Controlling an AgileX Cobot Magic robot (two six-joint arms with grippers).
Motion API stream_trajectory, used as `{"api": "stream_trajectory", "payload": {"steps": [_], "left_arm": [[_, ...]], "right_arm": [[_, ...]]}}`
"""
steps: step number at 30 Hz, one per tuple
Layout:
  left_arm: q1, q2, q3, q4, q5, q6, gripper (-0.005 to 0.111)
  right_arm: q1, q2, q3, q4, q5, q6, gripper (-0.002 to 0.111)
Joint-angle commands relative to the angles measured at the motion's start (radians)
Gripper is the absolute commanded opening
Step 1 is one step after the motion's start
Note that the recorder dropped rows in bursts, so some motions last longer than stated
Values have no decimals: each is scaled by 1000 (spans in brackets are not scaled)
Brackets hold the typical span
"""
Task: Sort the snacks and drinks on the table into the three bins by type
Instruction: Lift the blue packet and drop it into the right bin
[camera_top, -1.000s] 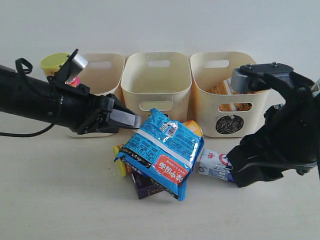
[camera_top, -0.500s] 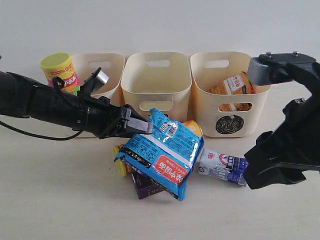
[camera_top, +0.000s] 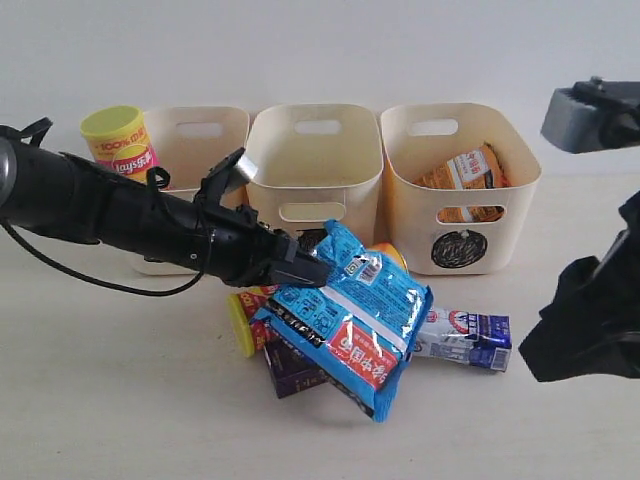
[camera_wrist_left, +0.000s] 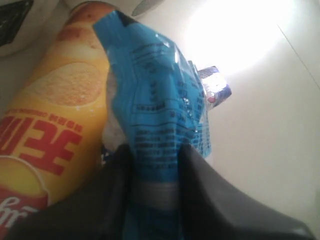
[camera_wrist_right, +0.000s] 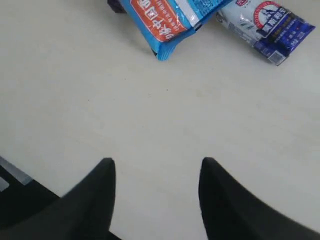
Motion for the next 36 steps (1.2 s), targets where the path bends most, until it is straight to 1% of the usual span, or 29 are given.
{"api": "stream_trajectory", "payload": {"steps": [1, 2, 4, 5, 6, 7, 11, 13, 15, 17, 20, 25, 27, 32, 36], "left_arm": [[-10, -62, -7, -7, 81, -4, 4], [-10, -84, -7, -7, 81, -4, 4], [-10, -134, -7, -37, 76, -4, 4], [-10, -180, -7, -73, 68, -4, 4], [-10, -200, -7, -101, 68, -2, 4], [-10, -224, -7, -129, 68, 1, 4], [-20, -296, -7, -250, 53, 43, 4], [-36, -315, -7, -319, -4, 85, 4], [-54, -318, -25, -319, -67, 115, 4], [-85, -311, -62, -319, -138, 120, 4], [-134, -286, -136, -319, -201, 124, 4], [-197, -201, -280, -319, -343, 156, 4], [-209, -159, -331, -319, -378, 178, 4], [-218, -38, -472, -319, -414, 191, 4], [-218, 50, -577, -319, -469, 191, 4]], "right_arm": [[4, -85, 4, -98, 8, 85, 45], [4, -103, 8, -129, 8, 111, 44], [4, -151, 26, -213, 3, 176, 33], [4, -184, 67, -253, -22, 218, 17], [4, -205, 98, -266, -36, 239, 6], [4, -223, 125, -269, -49, 253, 0], [4, -283, 277, -265, -129, 341, 0], [4, -300, 339, -265, -160, 381, 0], [4, -310, 400, -253, -192, 408, 0], [4, -310, 451, -219, -229, 410, 0], [4, -308, 507, -164, -325, 410, 0], [4, -308, 514, -165, -346, 408, 0], [4, -308, 514, -165, -346, 404, 0], [4, -308, 514, -163, -346, 402, 0], [4, -308, 514, -163, -346, 400, 0]]}}
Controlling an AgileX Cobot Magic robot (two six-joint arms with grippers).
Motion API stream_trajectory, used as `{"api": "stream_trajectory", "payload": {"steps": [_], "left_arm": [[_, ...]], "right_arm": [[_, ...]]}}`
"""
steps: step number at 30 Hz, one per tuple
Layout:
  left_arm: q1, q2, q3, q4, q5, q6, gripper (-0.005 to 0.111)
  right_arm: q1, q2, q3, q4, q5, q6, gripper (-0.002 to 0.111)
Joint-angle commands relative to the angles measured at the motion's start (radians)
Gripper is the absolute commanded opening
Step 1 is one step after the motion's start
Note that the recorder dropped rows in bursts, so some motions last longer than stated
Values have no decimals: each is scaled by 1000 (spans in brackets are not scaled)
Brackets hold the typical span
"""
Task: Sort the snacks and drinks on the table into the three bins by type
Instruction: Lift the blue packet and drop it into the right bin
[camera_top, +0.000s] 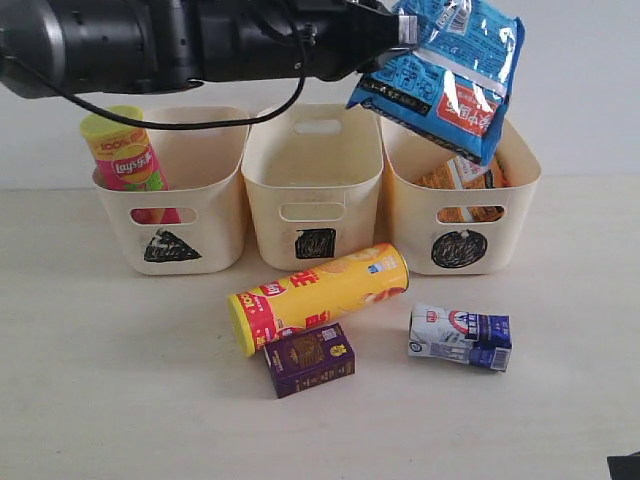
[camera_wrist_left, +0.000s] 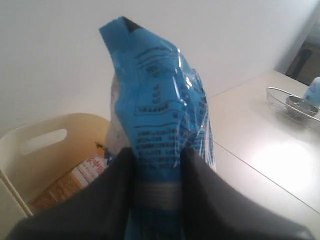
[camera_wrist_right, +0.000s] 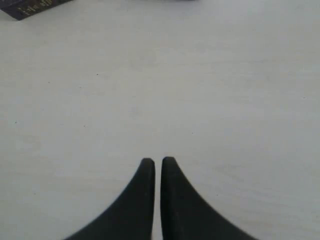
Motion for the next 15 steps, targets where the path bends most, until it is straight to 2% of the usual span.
{"api": "stream_trajectory", "payload": {"steps": [1, 10, 12, 15], "left_arm": [[-7, 86, -114, -19, -60, 6, 4], [-7, 194, -241, -19, -135, 2, 7], [-7, 204, -246, -19, -141, 2, 16], [-7, 208, -248, -19, -136, 0, 39]], "right_arm": [[4, -8, 5, 1, -9, -7, 0], [4, -8, 5, 3, -9, -7, 0], [4, -8, 5, 3, -9, -7, 0], [4, -8, 5, 3, -9, -9, 0]]}}
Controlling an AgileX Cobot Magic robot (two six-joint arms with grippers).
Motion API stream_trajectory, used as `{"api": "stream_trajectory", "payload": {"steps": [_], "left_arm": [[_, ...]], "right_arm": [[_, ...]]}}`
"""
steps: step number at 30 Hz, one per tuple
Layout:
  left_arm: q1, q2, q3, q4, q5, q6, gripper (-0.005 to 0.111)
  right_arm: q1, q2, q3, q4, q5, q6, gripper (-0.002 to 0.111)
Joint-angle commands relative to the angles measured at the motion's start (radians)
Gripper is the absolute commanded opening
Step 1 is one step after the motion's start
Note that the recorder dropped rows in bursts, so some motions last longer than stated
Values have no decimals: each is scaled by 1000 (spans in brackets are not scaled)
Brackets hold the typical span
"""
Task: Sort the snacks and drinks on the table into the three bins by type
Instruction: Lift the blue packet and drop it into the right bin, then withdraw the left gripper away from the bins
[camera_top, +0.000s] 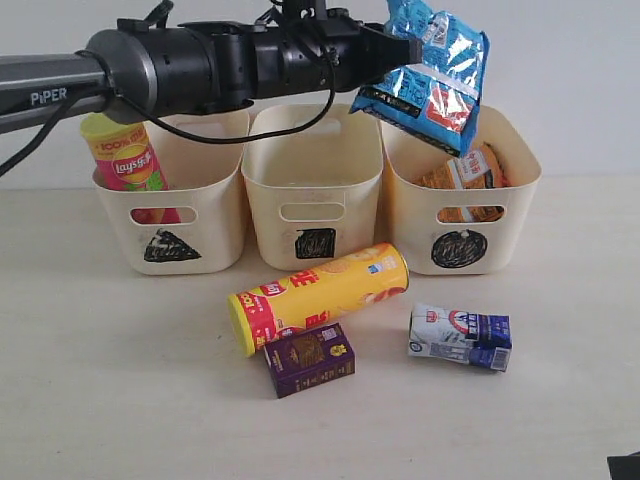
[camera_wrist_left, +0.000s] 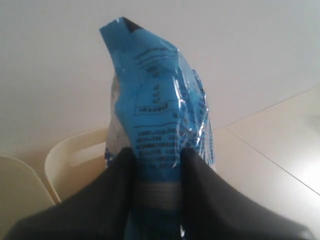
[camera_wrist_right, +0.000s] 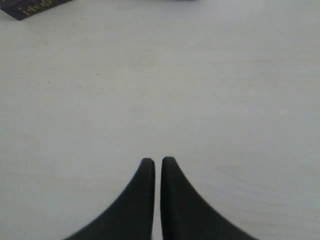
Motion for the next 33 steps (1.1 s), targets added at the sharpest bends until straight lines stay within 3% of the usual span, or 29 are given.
{"api": "stream_trajectory", "payload": {"steps": [1, 5, 9, 12, 14, 16, 17, 20, 22, 33], "left_arm": [[-7, 1, -15, -18, -2, -3, 52], [-7, 1, -15, -18, 0, -8, 74], [-7, -3, -15, -18, 27, -51, 75], [-5, -26, -12, -18, 28, -106, 62], [2, -56, -12, 23, 65, -176, 41], [8, -92, -12, 165, 132, -269, 13], [9, -107, -12, 255, 165, -313, 5], [9, -159, 2, 495, 242, -530, 4], [9, -201, 35, 606, 277, -592, 4], [9, -546, 413, 617, 125, -572, 4]], "right_arm": [[4, -8, 5, 5, -9, -11, 0], [4, -8, 5, 7, -9, -13, 0], [4, -8, 5, 7, -9, -13, 0], [4, -8, 5, 7, -9, -13, 0], [4, -8, 5, 7, -9, -13, 0], [4, -8, 5, 7, -9, -13, 0], [4, -8, 5, 7, -9, -13, 0], [4, -8, 5, 7, -11, -13, 0], [4, -8, 5, 7, -13, -15, 0], [4, -8, 5, 7, -15, -14, 0]]}}
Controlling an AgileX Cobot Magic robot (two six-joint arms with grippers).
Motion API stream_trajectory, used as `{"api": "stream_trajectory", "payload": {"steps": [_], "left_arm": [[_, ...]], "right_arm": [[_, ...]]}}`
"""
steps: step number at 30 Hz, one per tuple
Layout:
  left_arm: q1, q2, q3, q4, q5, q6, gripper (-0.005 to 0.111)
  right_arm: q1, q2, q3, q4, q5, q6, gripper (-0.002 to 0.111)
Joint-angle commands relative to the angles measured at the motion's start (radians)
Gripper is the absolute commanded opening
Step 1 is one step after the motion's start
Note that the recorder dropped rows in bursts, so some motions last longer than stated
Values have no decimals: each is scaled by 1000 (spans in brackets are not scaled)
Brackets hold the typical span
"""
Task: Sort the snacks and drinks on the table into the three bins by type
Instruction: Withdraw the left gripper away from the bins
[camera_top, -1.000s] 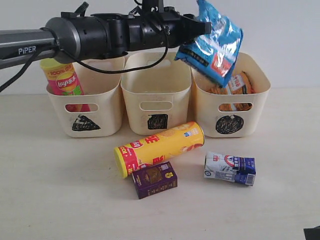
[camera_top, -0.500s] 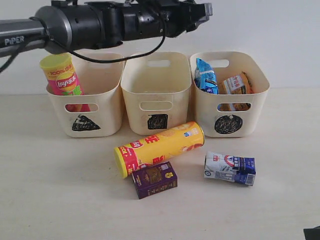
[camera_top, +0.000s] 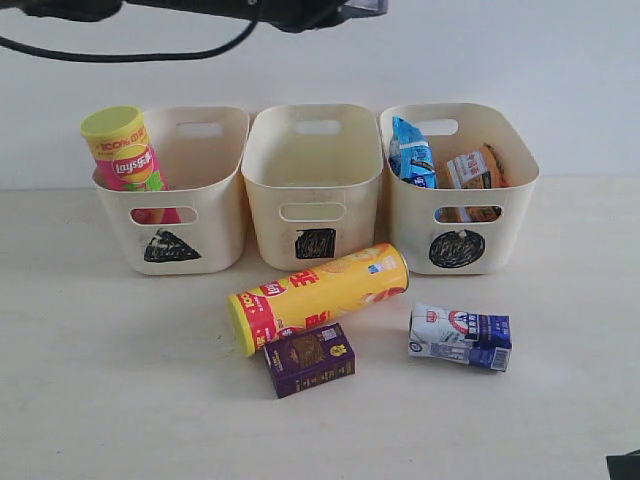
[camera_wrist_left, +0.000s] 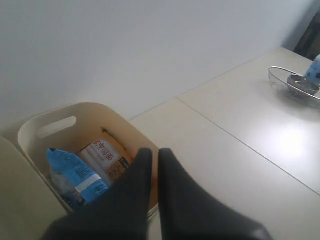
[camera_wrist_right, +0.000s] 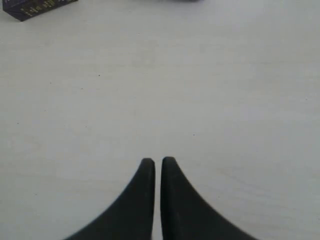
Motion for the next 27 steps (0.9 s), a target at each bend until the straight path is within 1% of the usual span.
{"api": "stream_trajectory", "payload": {"steps": [1, 3, 12, 14, 17, 19, 20, 22, 25, 27], "left_arm": [[3, -143, 155, 8, -43, 15, 4], [3, -207, 234, 8, -66, 20, 4], [3, -511, 576, 8, -259, 20, 4], [3, -584, 655, 8, -323, 20, 4], [4, -681, 767, 8, -470, 16, 4], [22, -739, 832, -3, -519, 16, 4], [39, -769, 863, -5, -525, 16, 4], [97, -820, 916, -7, -502, -5, 4], [200, -871, 974, -25, -431, -14, 4], [278, -890, 997, -25, -351, -14, 4]], "right_arm": [[4, -8, 4, 2, -7, -5, 0], [4, -8, 4, 2, -9, -5, 0], [4, -8, 4, 10, -48, -44, 0], [4, -8, 4, 32, -60, -68, 0], [4, -6, 4, 55, -81, -96, 0], [4, 6, 2, 68, -93, -125, 0], [4, 18, 0, 77, -95, -136, 0], [4, 61, -15, 88, -86, -160, 0], [4, 147, -60, 88, -69, -207, 0], [4, 210, -94, 88, -60, -238, 0]]}}
